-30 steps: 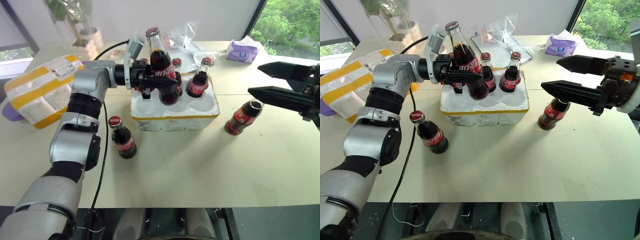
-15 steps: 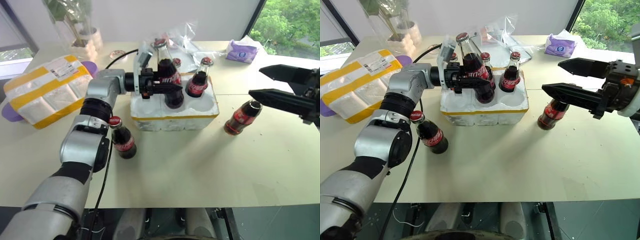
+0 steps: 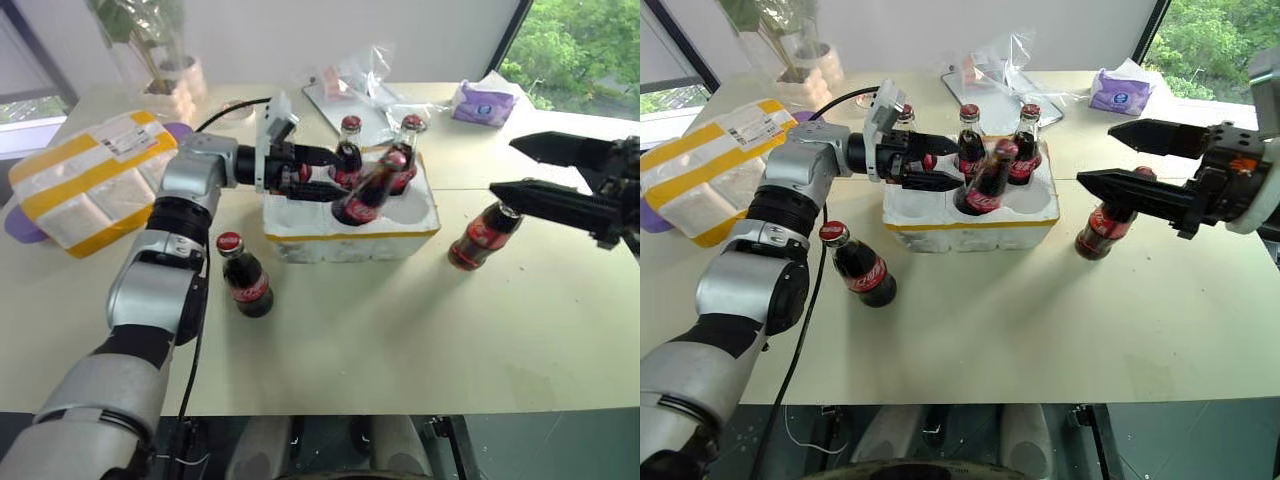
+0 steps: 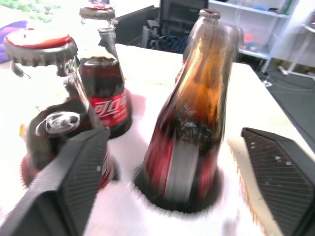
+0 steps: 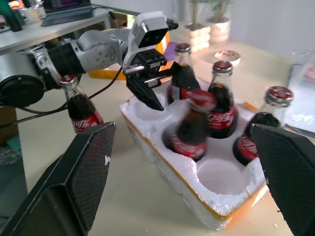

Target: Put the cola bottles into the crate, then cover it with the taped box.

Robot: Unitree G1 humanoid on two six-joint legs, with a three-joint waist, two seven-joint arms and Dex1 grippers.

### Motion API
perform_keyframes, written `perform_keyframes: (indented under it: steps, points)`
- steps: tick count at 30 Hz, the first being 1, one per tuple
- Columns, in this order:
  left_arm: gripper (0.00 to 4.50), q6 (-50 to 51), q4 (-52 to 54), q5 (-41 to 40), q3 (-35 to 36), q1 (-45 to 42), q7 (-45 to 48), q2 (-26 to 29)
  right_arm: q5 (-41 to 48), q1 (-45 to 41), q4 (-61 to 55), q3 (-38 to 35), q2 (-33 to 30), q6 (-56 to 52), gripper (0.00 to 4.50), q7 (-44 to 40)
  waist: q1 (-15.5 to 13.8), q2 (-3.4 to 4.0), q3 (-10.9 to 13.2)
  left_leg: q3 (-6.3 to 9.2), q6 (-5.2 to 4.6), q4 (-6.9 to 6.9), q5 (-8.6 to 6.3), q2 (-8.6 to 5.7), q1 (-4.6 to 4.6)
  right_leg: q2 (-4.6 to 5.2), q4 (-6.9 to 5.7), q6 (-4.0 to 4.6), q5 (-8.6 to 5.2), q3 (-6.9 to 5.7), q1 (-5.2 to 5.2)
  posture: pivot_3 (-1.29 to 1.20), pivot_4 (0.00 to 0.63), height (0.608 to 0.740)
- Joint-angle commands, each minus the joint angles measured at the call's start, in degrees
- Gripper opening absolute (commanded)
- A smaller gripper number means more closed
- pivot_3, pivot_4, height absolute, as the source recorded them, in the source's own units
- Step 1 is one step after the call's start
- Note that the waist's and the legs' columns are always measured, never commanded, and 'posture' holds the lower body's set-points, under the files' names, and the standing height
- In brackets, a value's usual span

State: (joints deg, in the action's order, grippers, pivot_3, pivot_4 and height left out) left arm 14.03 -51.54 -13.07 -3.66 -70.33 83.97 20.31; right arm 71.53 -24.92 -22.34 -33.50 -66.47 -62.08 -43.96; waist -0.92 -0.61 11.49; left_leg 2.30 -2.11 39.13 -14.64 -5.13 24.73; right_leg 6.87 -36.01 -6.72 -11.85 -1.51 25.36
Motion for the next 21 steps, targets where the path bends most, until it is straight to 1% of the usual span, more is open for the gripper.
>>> perform_keyframes:
  steps: [1,3,7,9,11,13,15,18,19,21]
  points:
    - [4.48,0.40,2.88,-1.16,1.98,-1.16,0.72,2.52,-1.89,-2.06,0.57,1.56,-1.26,2.98,4.50,-2.38,0.06,0.00,0.00,0.00,-0.01,0.01,-0.01,-0.01,0.00,0.01,0.00,-0.01,0.01,0.00,0.00,0.00,0.150,0.738]
    - [4.48,2.09,4.09,-1.95,2.81,-1.42,1.21,4.35,-3.15,-3.16,1.22,3.57,-1.31,4.10,4.50,-3.75,0.17,0.00,0.00,-0.02,-0.02,0.01,-0.01,-0.01,0.00,0.00,0.00,-0.02,0.01,0.01,0.00,0.00,0.150,0.738]
    - [4.48,8.31,11.59,-4.09,4.64,-0.05,2.76,11.02,-6.44,-6.52,3.31,9.07,-0.68,6.81,4.50,-7.63,0.57,0.00,0.00,-0.04,-0.01,0.00,-0.01,0.03,0.00,-0.04,-0.02,-0.02,0.01,0.01,0.05,0.00,0.150,0.738]
    - [4.48,11.93,17.03,-5.69,5.75,1.86,2.96,14.46,-8.06,-8.19,4.45,11.66,-0.26,8.04,4.50,-9.75,0.69,0.01,0.00,-0.05,-0.01,-0.01,-0.01,0.04,0.00,-0.04,-0.03,-0.02,0.01,0.03,0.07,0.00,0.150,0.738]
    - [4.48,17.96,24.85,-8.50,7.88,5.21,3.08,19.70,-9.69,-10.46,5.58,14.89,0.37,9.25,4.50,-12.36,0.79,0.03,-0.01,-0.06,-0.01,-0.01,-0.01,0.05,0.00,-0.04,-0.03,-0.02,0.01,0.03,0.08,0.00,0.150,0.738]
    - [4.48,23.78,33.16,-11.92,10.55,9.90,3.19,25.28,-11.29,-12.44,6.69,17.83,0.89,10.26,4.50,-14.94,1.26,0.03,-0.01,-0.07,0.00,-0.02,-0.01,0.05,-0.01,-0.04,-0.03,-0.02,0.01,0.04,0.08,0.00,0.150,0.738]
    - [4.48,28.55,39.62,-15.14,13.02,14.35,2.58,29.65,-12.74,-13.91,7.54,19.90,1.35,11.01,4.50,-16.85,1.59,0.03,0.00,-0.06,0.00,-0.02,-0.01,0.06,-0.01,-0.04,-0.03,-0.02,0.01,0.04,0.09,0.00,0.150,0.738]
    - [4.48,35.78,52.62,-20.94,18.62,26.09,3.38,37.62,-14.96,-16.32,9.77,22.76,2.77,12.06,4.50,-19.23,1.63,0.04,0.00,-0.04,0.01,-0.03,-0.02,0.05,-0.01,-0.02,0.01,-0.01,0.00,0.05,0.07,0.00,0.150,0.738]
    - [4.48,37.08,55.47,-22.44,19.89,28.81,3.19,39.14,-15.52,-16.80,10.24,23.26,3.10,12.22,4.50,-19.86,1.63,0.04,0.00,-0.05,0.00,-0.03,-0.03,0.05,-0.01,-0.02,0.01,-0.01,0.00,0.06,0.07,0.00,0.150,0.738]
    - [4.48,39.88,62.83,-25.49,24.09,37.23,3.23,42.34,-16.80,-17.63,10.93,24.67,3.71,12.86,4.50,-21.76,1.39,0.05,0.01,-0.03,0.01,-0.04,-0.03,0.05,-0.01,-0.02,0.02,0.00,0.00,0.07,0.06,0.00,0.150,0.738]
